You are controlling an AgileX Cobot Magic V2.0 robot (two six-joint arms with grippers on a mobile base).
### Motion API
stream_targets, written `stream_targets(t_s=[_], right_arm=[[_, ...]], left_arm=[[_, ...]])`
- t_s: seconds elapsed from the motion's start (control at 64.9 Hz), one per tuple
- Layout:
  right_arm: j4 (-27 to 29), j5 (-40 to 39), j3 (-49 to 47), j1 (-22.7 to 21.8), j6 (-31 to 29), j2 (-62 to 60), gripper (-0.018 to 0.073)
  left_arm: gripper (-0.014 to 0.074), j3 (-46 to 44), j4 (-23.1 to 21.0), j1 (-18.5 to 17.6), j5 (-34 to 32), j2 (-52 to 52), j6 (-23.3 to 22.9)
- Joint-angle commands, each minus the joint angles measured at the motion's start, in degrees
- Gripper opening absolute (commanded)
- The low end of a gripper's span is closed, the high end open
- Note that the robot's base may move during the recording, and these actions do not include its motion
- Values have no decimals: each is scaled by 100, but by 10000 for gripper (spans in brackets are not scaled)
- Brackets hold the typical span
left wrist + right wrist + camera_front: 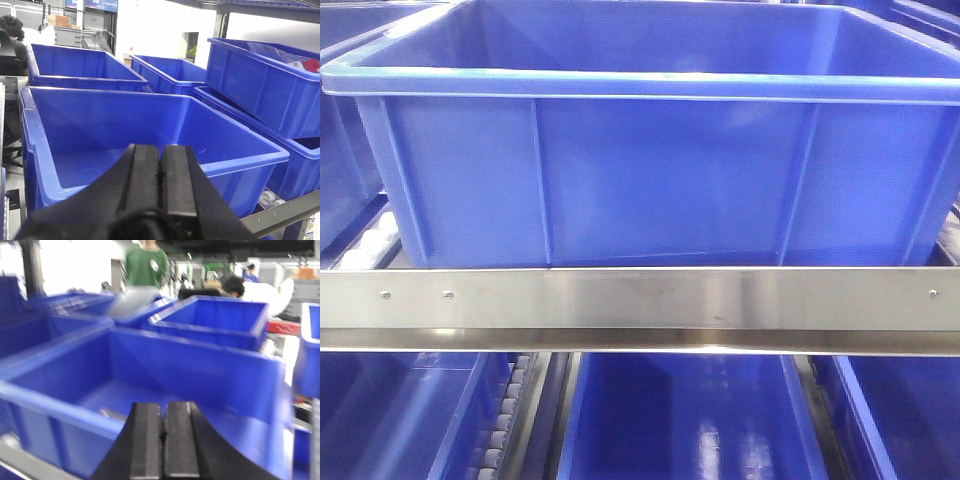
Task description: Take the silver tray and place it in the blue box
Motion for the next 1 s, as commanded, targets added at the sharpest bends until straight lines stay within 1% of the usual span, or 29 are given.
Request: stream_targets(t_s=[0.0, 0.062, 0.092, 0.154, 0.2, 0.231, 0.293, 0.354, 0.462, 0.524, 0.693, 0.739, 0.986], right_arm=[[478, -9, -35, -79, -923, -33, 50], [1218, 33, 92, -283, -1827, -140, 50], [1712, 28, 188, -477, -2355, -207, 50], [2565, -18, 369, -862, -3105, -312, 50], [3182, -104, 536, -1160, -3546, -393, 50], [3470, -185, 653, -1326, -3767, -446, 50], [3841, -386, 922, -1584, -4062, -579, 50], [4010, -524, 1201, -1714, -4096, -798, 50], [4315, -500, 1599, -1811, -4101, -1352, 50], [4504, -495, 1775, -1880, -4218, -1609, 50], [4778, -588, 2191, -2093, -4273, -2011, 50], [4794, -427, 2183, -2138, -4273, -2076, 50], [4794, -466, 2183, -2431, -4285, -2101, 50]], left_arm=[[-95, -161, -44, -33, -377, 37, -32], [-95, -161, -44, -33, -377, 37, -32], [-95, -161, -44, -33, -377, 37, -32], [-95, -161, -44, -33, -377, 37, -32], [-95, -161, -44, -33, -377, 37, -32], [-95, -161, -44, -33, -377, 37, -32], [-95, -161, -44, -33, -377, 37, -32], [-95, -161, -44, -33, -377, 37, -32], [-95, -161, -44, -33, -377, 37, -32], [-95, -161, -44, -33, -377, 37, -32], [-95, -161, -44, -33, -377, 37, -32], [-95, -161, -44, -33, -377, 37, -32], [-96, -161, -44, -33, -377, 37, -32]])
